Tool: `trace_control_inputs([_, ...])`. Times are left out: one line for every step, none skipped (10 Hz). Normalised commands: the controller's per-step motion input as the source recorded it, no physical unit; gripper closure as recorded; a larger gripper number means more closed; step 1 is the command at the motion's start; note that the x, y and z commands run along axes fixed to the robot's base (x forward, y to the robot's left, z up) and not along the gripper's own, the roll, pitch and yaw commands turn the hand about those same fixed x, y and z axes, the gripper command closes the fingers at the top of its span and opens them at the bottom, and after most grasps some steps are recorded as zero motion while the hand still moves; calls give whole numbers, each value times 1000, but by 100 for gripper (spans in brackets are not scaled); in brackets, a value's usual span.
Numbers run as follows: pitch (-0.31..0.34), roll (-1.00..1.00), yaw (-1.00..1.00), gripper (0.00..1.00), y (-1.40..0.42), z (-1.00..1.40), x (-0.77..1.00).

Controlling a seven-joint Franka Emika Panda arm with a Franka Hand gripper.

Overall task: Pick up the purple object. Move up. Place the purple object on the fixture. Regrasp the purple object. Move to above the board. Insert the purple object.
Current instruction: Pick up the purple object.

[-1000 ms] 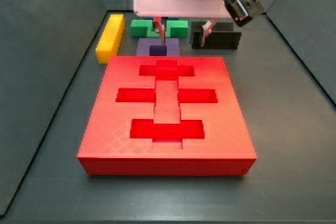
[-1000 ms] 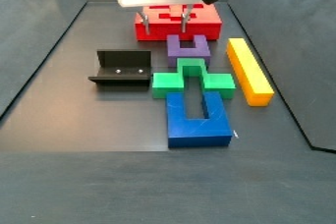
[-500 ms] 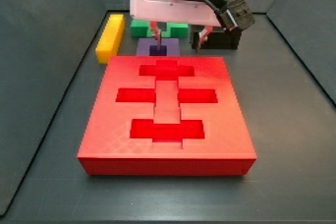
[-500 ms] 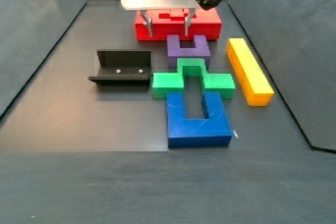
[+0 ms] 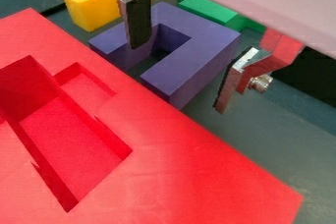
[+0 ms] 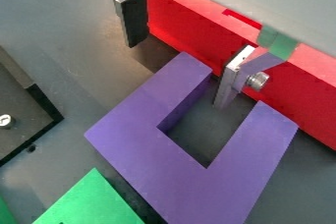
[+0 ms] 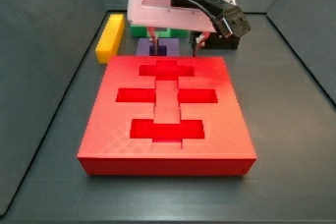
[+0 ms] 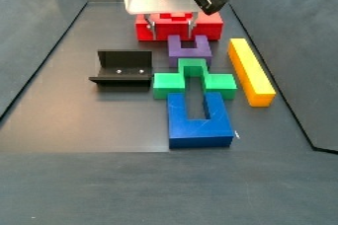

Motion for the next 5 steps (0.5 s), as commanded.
trace_control_inputs([-9, -79, 0, 0, -60, -191, -57])
trace_control_inputs([-4, -44, 0, 0, -54, -297, -9])
trace_control_inputs([0, -46, 0, 0, -14, -343, -17])
trace_control_inputs([0, -49, 11, 0, 0, -203, -66])
trace_control_inputs([0, -31, 31, 0, 0, -126, -63])
